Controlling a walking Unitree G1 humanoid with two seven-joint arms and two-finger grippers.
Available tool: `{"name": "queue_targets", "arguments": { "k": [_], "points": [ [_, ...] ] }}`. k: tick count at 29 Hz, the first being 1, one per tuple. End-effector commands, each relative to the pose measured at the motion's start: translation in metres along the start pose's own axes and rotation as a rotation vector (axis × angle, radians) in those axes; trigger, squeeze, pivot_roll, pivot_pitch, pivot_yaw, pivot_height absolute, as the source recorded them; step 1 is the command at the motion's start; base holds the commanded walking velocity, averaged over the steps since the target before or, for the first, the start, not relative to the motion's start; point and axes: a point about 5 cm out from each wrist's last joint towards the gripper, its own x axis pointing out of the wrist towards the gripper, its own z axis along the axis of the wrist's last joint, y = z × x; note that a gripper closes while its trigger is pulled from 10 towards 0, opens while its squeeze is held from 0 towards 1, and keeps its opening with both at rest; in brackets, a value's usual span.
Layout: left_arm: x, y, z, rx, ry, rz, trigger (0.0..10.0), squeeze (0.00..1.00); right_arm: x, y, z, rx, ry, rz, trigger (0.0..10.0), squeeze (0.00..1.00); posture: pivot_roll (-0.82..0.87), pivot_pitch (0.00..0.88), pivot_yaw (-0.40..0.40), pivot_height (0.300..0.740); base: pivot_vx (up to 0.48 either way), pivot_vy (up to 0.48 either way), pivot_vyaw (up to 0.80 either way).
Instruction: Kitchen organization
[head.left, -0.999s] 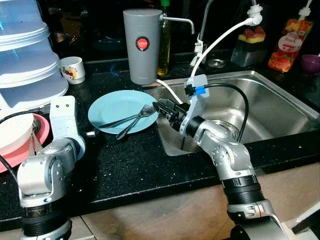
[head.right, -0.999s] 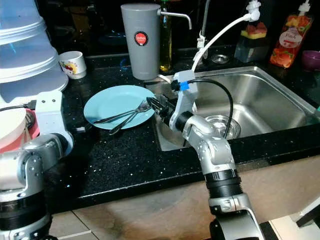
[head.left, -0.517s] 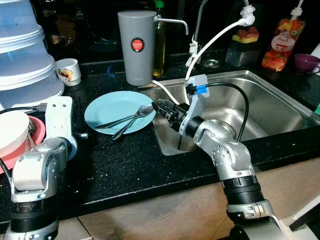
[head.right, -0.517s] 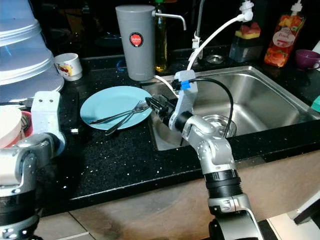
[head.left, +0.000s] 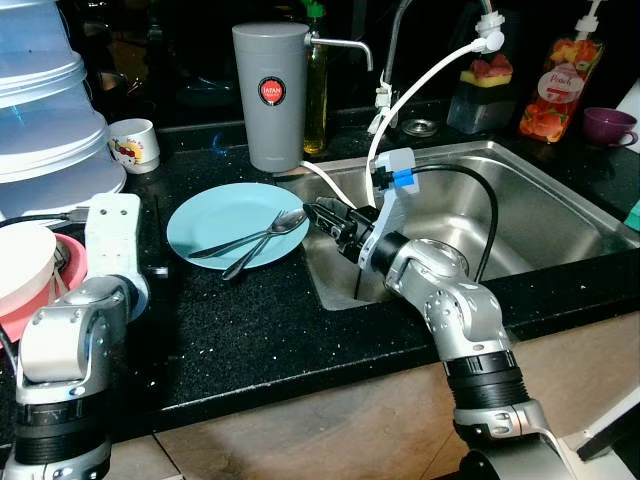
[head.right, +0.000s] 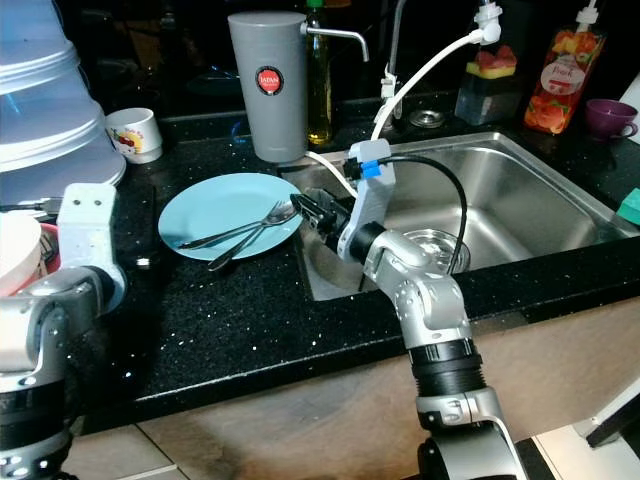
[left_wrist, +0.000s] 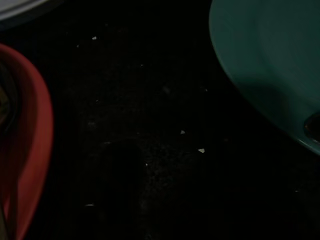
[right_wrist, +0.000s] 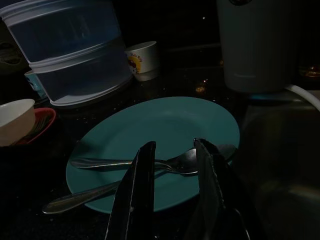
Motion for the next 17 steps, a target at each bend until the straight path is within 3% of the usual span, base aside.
{"name": "queue_targets", "arguments": {
  "k": [1, 17],
  "points": [
    [0.0065, 0.0052, -0.0252, -0.020, 0.127, 0.017, 0.0, 0.00, 0.0004, 0.0016, 0.0016, 0.002, 0.003, 0.007, 10.0, 0.00, -0.01, 0.064, 0.034, 0.740, 0.000, 0.000, 0.00],
    [0.0066, 0.0066, -0.0243, -0.087, 0.121, 0.002, 0.0, 0.00, 0.0007, 0.0006, 0.0018, 0.006, 0.007, 0.013, 10.0, 0.00, -0.01, 0.066, 0.030, 0.740, 0.000, 0.000, 0.00]
  ]
}}
